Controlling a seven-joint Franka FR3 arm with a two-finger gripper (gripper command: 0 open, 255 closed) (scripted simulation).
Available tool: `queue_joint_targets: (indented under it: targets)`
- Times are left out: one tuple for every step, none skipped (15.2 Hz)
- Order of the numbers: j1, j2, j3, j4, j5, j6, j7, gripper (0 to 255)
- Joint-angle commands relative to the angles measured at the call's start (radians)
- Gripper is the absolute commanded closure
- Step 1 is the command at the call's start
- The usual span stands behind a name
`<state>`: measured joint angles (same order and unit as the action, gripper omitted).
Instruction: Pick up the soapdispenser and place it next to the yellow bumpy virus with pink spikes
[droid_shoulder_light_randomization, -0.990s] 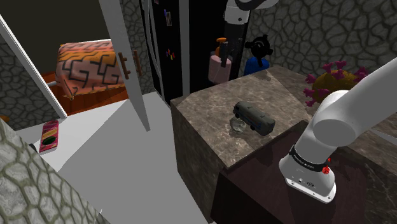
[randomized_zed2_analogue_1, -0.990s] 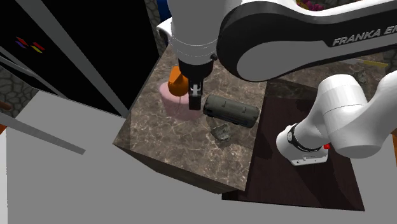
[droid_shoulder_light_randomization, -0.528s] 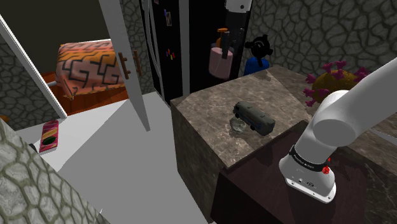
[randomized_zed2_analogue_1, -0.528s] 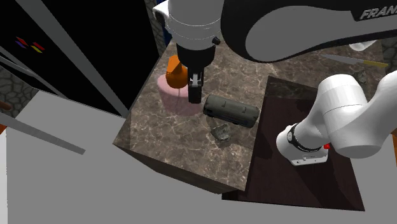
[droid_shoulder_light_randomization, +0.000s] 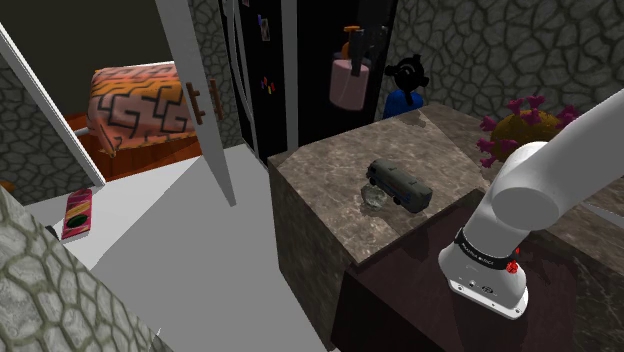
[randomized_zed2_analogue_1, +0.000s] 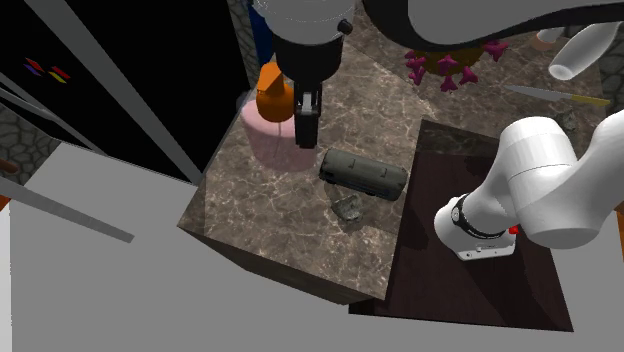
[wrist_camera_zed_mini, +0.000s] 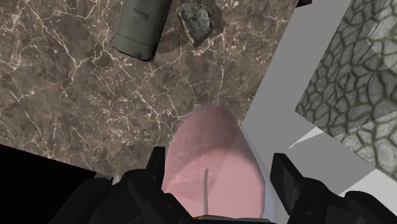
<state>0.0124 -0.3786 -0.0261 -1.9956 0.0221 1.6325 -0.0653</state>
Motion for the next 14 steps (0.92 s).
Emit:
queue_joint_targets:
  targets:
    - [0.0,0.006,0.001,0.033,0.0,-0.027,0.002,255]
    - [0.001,0.009,0.001,0.049,0.0,-0.04,0.002,255]
    - [0.001,0.013,0.001,0.066,0.0,-0.053,0.002,255]
    - [0.001,0.016,0.0,0.083,0.001,-0.067,0.002,255]
    - [0.001,0.02,0.0,0.1,0.001,-0.08,0.003,255]
    - [0.001,0.024,0.0,0.118,0.001,-0.094,0.003,255]
    - [0.001,0.028,0.0,0.136,0.001,-0.107,0.003,255]
    - [0.001,0.033,0.0,0.154,0.001,-0.121,0.004,255]
    - [0.001,0.033,0.0,0.154,0.001,-0.121,0.004,255]
    - [-0.008,0.029,-0.017,0.151,-0.005,-0.123,-0.021,255]
    - [-0.016,0.025,-0.033,0.148,-0.01,-0.124,-0.046,255]
    - [-0.024,0.023,-0.05,0.147,-0.016,-0.125,-0.07,255]
    - [-0.033,0.022,-0.067,0.147,-0.022,-0.127,-0.095,255]
    - [-0.041,0.022,-0.084,0.148,-0.027,-0.128,-0.12,255]
